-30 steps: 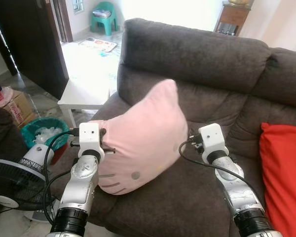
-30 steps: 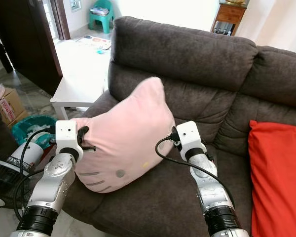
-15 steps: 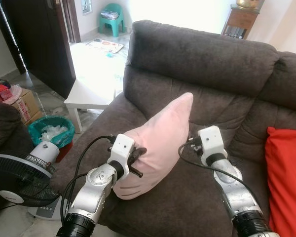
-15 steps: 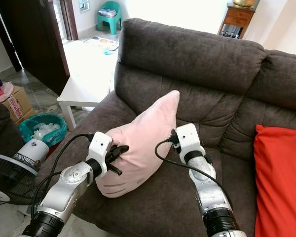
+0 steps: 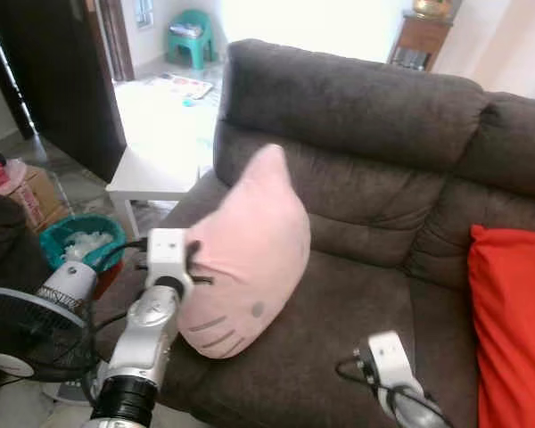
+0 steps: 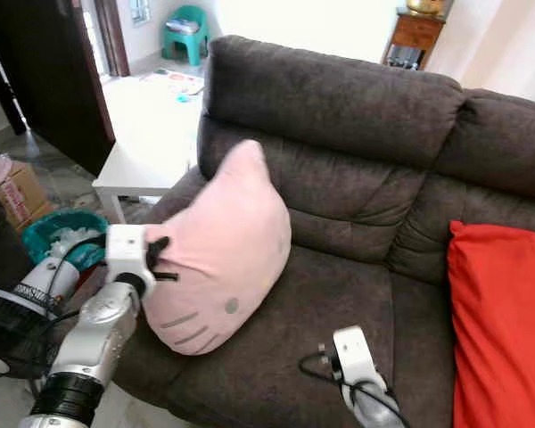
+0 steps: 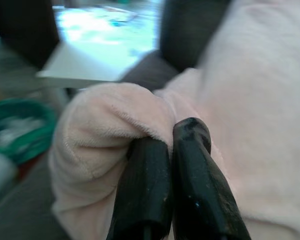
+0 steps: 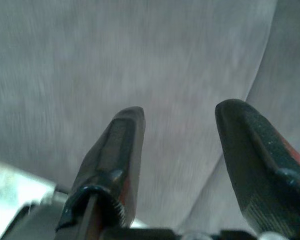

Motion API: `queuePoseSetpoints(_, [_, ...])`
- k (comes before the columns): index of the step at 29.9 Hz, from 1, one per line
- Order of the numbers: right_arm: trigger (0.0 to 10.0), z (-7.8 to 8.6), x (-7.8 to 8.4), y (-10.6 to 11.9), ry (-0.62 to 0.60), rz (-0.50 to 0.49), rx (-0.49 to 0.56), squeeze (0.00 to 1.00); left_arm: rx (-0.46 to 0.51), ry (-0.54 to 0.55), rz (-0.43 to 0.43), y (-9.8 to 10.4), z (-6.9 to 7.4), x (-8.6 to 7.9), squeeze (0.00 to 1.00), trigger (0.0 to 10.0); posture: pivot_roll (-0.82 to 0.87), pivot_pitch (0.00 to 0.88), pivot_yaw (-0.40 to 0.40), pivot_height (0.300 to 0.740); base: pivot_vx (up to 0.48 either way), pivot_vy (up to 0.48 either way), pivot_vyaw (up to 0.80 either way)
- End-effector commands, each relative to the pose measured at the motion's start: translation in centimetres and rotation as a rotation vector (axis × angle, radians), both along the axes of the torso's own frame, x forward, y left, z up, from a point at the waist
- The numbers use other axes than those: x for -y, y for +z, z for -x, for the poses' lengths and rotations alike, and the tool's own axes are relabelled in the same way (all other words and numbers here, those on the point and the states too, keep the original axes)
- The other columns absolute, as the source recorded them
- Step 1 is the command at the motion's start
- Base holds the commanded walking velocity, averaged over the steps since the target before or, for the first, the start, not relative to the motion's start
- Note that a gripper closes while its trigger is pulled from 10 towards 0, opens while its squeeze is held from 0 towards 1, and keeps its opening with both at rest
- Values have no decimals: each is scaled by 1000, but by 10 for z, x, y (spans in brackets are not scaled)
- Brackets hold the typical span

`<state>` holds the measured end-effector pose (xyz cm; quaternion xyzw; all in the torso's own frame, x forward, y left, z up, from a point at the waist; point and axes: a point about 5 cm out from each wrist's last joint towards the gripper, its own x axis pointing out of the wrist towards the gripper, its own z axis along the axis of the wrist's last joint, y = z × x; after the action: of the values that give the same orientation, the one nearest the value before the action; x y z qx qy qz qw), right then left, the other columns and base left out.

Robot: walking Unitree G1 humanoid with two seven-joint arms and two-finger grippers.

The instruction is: Move the pillow to the sofa from floor

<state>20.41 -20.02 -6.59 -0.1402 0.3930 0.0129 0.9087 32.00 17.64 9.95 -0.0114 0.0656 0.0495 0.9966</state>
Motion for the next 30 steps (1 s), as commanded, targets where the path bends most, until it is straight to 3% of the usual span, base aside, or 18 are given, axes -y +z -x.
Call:
queuePoseSetpoints(1, [10000, 10, -1, -6, 10, 14, -32, 0, 9, 117, 20, 0, 1, -17, 0, 10000, 162, 4, -121, 740, 0, 0, 0])
queuePoseSetpoints(4, [10000, 19, -2, -12, 10, 11, -56, 0, -2, 65, 28, -2, 1, -14, 0, 10000, 160, 6, -120, 740, 0, 0, 0])
queuePoseSetpoints(7, [10000, 30, -2, -18, 2, 11, -94, 0, -53, -230, -15, -10, 2, 17, 0, 10000, 155, 2, -119, 740, 0, 0, 0])
queuePoseSetpoints(8, [10000, 34, -2, -20, -1, 13, -109, 0, -95, -344, 16, -16, 7, 30, 0, 10000, 154, 1, -118, 740, 0, 0, 0])
queuePoseSetpoints(10, [10000, 34, -2, -20, -1, 14, -112, 0, -104, -359, 31, -17, 7, 32, 0, 10000, 154, 1, -118, 740, 0, 0, 0])
queuePoseSetpoints(12, [10000, 40, -3, -23, 2, 14, -142, 0, -98, -495, 22, -18, 14, 47, 0, 10000, 155, 0, -120, 740, 0, 0, 0])
queuePoseSetpoints(14, [10000, 43, -3, -25, 3, 13, -155, 0, -95, -550, 30, -17, 18, 53, 0, 10000, 157, 0, -121, 740, 0, 0, 0])
queuePoseSetpoints(18, [10000, 43, -4, -25, -1, 6, -157, 0, -80, -562, 23, -17, 19, 54, 0, 10000, 157, 0, -121, 740, 0, 0, 0])
queuePoseSetpoints(27, [10000, 51, -5, -29, -18, -15, -211, 0, 30, -403, -6, -3, 9, 37, 0, 10000, 155, 0, -120, 740, 0, 0, 0])
queuePoseSetpoints(28, [10000, 51, -5, -30, -15, -15, -216, 0, 45, -393, 4, -1, 9, 37, 78, 10000, 154, 0, -120, 740, 0, 0, 0])
queuePoseSetpoints(29, [10000, 51, -5, -30, -14, -14, -219, 0, 50, -391, 8, 0, 9, 37, 78, 10000, 154, 0, -120, 740, 0, 0, 0])
queuePoseSetpoints(30, [10000, 51, -5, -30, -14, -14, -221, 0, 53, -390, 11, 0, 9, 37, 1000, 10000, 154, 0, -120, 740, 0, 0, 0])
